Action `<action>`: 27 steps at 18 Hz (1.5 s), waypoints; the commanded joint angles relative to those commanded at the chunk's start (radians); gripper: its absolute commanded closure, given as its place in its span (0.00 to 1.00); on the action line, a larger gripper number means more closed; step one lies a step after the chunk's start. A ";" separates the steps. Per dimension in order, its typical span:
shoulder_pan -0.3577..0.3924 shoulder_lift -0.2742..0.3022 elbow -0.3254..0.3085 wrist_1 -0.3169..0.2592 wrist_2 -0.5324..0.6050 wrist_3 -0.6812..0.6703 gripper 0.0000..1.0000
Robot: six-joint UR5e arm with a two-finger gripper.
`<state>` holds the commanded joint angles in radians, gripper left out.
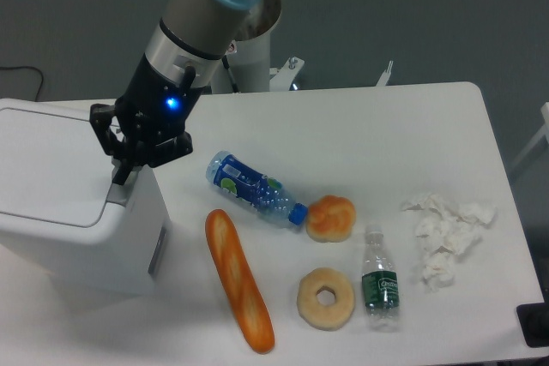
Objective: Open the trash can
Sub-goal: 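Press the gripper down on the lid edge to release it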
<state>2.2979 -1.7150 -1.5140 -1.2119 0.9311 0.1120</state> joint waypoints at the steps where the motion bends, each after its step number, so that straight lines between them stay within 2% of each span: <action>1: 0.000 0.000 0.000 0.000 0.000 0.000 0.99; 27: 0.002 -0.003 -0.011 0.006 0.041 0.008 0.99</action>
<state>2.2994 -1.7181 -1.5248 -1.2057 0.9725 0.1197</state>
